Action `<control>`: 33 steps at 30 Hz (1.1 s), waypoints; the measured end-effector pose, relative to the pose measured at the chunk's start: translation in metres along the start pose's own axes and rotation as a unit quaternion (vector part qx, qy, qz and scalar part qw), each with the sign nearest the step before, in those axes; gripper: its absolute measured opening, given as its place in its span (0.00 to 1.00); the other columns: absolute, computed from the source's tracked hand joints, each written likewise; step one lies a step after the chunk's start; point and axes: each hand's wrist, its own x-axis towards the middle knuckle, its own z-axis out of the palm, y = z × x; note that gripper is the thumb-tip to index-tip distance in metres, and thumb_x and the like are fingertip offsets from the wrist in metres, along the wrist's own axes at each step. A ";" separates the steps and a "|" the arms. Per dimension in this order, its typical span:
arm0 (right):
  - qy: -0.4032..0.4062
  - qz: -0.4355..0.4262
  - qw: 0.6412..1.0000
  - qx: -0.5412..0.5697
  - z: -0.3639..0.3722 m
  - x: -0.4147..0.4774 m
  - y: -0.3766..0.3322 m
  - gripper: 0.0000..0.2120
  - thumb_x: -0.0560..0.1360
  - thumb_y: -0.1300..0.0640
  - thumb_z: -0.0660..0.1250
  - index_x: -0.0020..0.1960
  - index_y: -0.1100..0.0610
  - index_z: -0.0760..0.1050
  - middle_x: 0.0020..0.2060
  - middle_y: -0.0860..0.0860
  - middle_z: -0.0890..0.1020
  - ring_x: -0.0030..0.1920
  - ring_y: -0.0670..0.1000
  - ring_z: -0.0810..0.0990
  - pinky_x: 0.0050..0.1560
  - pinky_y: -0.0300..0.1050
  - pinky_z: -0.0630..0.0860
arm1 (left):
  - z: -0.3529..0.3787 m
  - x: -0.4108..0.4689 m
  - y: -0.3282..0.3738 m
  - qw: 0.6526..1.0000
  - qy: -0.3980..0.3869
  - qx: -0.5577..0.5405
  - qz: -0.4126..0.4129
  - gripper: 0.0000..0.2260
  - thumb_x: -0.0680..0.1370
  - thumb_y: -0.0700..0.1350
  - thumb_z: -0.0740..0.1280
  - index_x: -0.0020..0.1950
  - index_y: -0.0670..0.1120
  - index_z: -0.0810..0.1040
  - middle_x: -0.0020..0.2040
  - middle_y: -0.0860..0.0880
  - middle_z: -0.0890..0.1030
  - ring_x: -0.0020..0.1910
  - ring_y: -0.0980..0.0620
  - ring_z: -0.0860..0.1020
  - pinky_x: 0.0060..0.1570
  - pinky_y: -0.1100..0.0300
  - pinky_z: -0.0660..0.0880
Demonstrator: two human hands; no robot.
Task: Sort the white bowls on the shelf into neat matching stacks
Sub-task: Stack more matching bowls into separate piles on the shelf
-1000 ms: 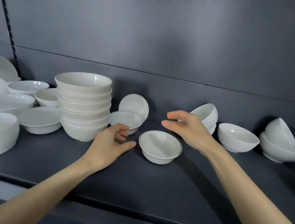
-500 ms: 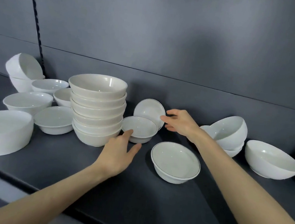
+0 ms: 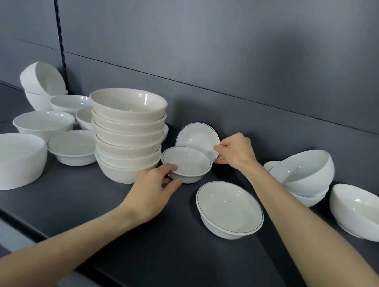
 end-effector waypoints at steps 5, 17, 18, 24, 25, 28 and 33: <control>0.045 -0.010 0.998 -0.044 -0.006 -0.005 0.002 0.11 0.74 0.67 0.64 0.33 0.64 0.73 0.36 0.64 0.81 0.32 0.56 0.85 0.44 0.53 0.82 | 0.004 0.004 0.000 1.000 -0.014 0.006 -0.006 0.19 0.79 0.46 0.66 0.69 0.43 0.71 0.55 0.45 0.81 0.56 0.51 0.79 0.48 0.75 0.64; 0.148 -0.041 0.976 -0.153 -0.028 -0.023 -0.001 0.22 0.76 0.64 0.62 0.27 0.59 0.58 0.36 0.59 0.73 0.41 0.65 0.81 0.45 0.53 0.79 | 0.009 0.006 0.005 0.999 0.021 -0.004 0.027 0.09 0.76 0.44 0.70 0.52 0.40 0.79 0.39 0.45 0.81 0.35 0.53 0.78 0.38 0.73 0.69; 0.156 -0.043 0.975 -0.154 -0.029 -0.024 -0.002 0.22 0.77 0.63 0.62 0.27 0.58 0.58 0.37 0.60 0.74 0.41 0.64 0.80 0.44 0.51 0.78 | 0.009 0.005 0.005 0.999 0.027 -0.008 0.029 0.08 0.76 0.44 0.71 0.51 0.40 0.79 0.38 0.43 0.81 0.36 0.50 0.78 0.38 0.71 0.69; 0.202 -0.024 0.973 -0.110 -0.041 -0.029 -0.006 0.18 0.75 0.64 0.61 0.27 0.62 0.64 0.38 0.63 0.80 0.39 0.64 0.80 0.44 0.52 0.79 | 0.008 0.004 0.009 0.996 0.064 -0.026 0.058 0.07 0.75 0.43 0.71 0.48 0.40 0.79 0.39 0.41 0.82 0.41 0.42 0.80 0.43 0.58 0.72; 0.210 -0.019 0.974 -0.088 -0.045 -0.030 -0.007 0.18 0.75 0.64 0.61 0.27 0.64 0.66 0.37 0.63 0.81 0.39 0.65 0.81 0.45 0.54 0.79 | 0.007 0.004 0.010 0.995 0.071 -0.027 0.065 0.07 0.75 0.43 0.71 0.49 0.40 0.79 0.39 0.42 0.82 0.41 0.43 0.80 0.42 0.60 0.72; 0.232 -0.002 0.972 -0.025 -0.060 -0.033 -0.009 0.14 0.75 0.64 0.62 0.33 0.70 0.75 0.32 0.60 0.81 0.34 0.55 0.83 0.46 0.45 0.80 | 0.004 0.005 0.013 0.992 0.088 -0.034 0.081 0.08 0.75 0.43 0.71 0.51 0.39 0.79 0.40 0.45 0.82 0.41 0.46 0.80 0.41 0.67 0.70; 0.273 0.003 0.956 0.107 -0.083 -0.054 -0.017 0.10 0.73 0.67 0.64 0.40 0.75 0.77 0.33 0.62 0.80 0.27 0.45 0.82 0.30 0.33 0.78 | -0.002 0.000 0.024 0.985 0.093 -0.022 0.147 0.09 0.75 0.42 0.72 0.52 0.39 0.80 0.37 0.48 0.80 0.36 0.55 0.76 0.40 0.77 0.68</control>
